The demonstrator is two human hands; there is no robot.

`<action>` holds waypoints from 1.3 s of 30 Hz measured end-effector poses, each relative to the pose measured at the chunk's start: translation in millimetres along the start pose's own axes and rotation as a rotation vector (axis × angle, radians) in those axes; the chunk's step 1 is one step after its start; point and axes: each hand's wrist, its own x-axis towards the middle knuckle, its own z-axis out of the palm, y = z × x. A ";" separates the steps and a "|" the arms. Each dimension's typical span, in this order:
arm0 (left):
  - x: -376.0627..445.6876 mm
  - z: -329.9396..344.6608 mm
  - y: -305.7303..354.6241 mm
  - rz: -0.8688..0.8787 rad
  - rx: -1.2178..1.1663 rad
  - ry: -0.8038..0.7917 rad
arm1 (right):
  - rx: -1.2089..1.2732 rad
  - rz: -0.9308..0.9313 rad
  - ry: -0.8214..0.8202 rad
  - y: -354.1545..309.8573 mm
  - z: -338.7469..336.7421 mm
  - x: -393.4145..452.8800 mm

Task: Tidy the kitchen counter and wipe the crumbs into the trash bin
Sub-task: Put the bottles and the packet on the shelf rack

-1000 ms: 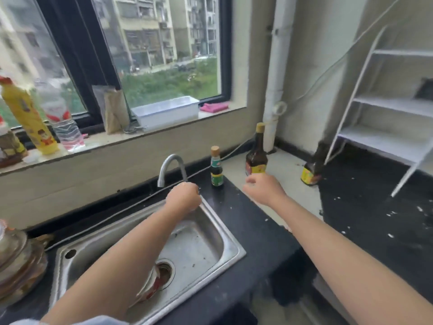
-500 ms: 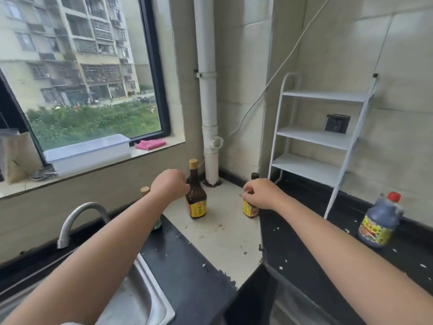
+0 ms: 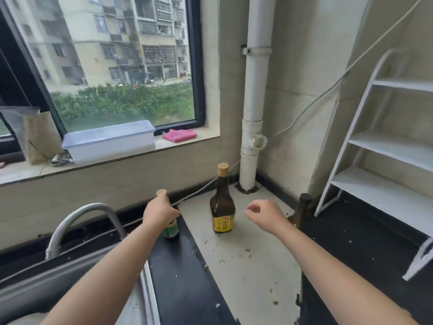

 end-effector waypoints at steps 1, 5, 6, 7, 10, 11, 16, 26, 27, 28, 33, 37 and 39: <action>15.1 3.8 -7.9 -0.050 -0.011 -0.009 | 0.007 0.015 -0.009 -4.7 6.8 16.7; 54.8 22.1 -33.4 -0.168 -0.027 -0.119 | 0.054 0.090 -0.052 -15.9 31.6 66.1; 63.4 25.1 -37.3 -0.188 -0.049 -0.129 | 0.069 0.113 -0.052 -17.3 37.5 77.9; 72.2 28.9 -41.3 -0.205 -0.075 -0.132 | 0.087 0.136 -0.046 -18.6 43.0 88.7; 98.0 42.9 -49.6 -0.240 -0.175 -0.114 | 0.151 0.187 -0.008 -20.0 59.7 119.1; 103.3 47.6 -51.0 -0.247 -0.211 -0.102 | 0.165 0.186 0.002 -20.4 64.1 125.6; 116.3 65.7 -59.5 -0.262 -0.392 -0.045 | 0.228 0.138 0.050 -16.1 85.4 152.9; 117.7 75.3 -56.2 -0.231 -0.514 0.031 | 0.162 0.123 0.188 -9.7 93.4 164.1; 115.8 75.7 -55.5 -0.231 -0.512 0.040 | 0.155 0.121 0.188 -10.2 92.5 161.1; 113.5 75.3 -54.0 -0.223 -0.507 0.054 | 0.150 0.113 0.191 -10.2 91.3 158.0; 98.3 59.3 -30.4 -0.132 -0.501 0.136 | 0.169 0.052 0.217 -16.5 55.3 138.5; 80.1 34.4 17.9 -0.005 -0.469 0.187 | 0.195 -0.043 0.247 -28.3 -8.3 111.7; 65.6 23.5 50.1 0.082 -0.460 0.191 | 0.200 -0.094 0.301 -32.0 -45.2 94.2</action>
